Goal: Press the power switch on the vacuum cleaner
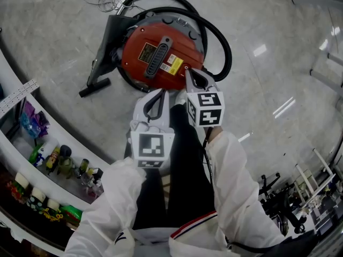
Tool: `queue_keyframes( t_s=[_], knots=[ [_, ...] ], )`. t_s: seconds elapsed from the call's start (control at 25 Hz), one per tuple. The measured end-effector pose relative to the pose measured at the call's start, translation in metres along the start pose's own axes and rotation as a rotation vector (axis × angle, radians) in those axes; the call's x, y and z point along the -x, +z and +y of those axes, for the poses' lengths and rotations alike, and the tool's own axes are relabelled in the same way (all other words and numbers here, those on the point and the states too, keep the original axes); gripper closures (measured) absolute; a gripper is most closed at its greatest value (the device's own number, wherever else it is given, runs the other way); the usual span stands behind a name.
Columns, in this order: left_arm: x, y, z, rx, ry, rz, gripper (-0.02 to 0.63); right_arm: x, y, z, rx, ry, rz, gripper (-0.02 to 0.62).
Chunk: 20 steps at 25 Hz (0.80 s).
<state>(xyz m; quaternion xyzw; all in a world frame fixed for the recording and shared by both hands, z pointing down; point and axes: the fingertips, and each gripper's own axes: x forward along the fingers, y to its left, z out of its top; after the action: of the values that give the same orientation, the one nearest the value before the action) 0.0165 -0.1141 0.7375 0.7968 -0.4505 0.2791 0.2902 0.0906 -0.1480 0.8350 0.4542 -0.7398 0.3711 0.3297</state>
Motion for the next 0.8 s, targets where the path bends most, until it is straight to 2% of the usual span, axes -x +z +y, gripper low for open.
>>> queue_keyframes(
  t_s=[0.2,0.8],
  knots=[
    [0.008,0.012,0.010,-0.016,0.008,-0.019,0.606,0.005,0.002,0.001,-0.024,-0.021,0.017,0.594],
    [0.070,0.049,0.041,-0.088,0.012,-0.065,0.606,0.069,0.049,0.025,-0.052,-0.100,-0.057,0.594]
  ],
)
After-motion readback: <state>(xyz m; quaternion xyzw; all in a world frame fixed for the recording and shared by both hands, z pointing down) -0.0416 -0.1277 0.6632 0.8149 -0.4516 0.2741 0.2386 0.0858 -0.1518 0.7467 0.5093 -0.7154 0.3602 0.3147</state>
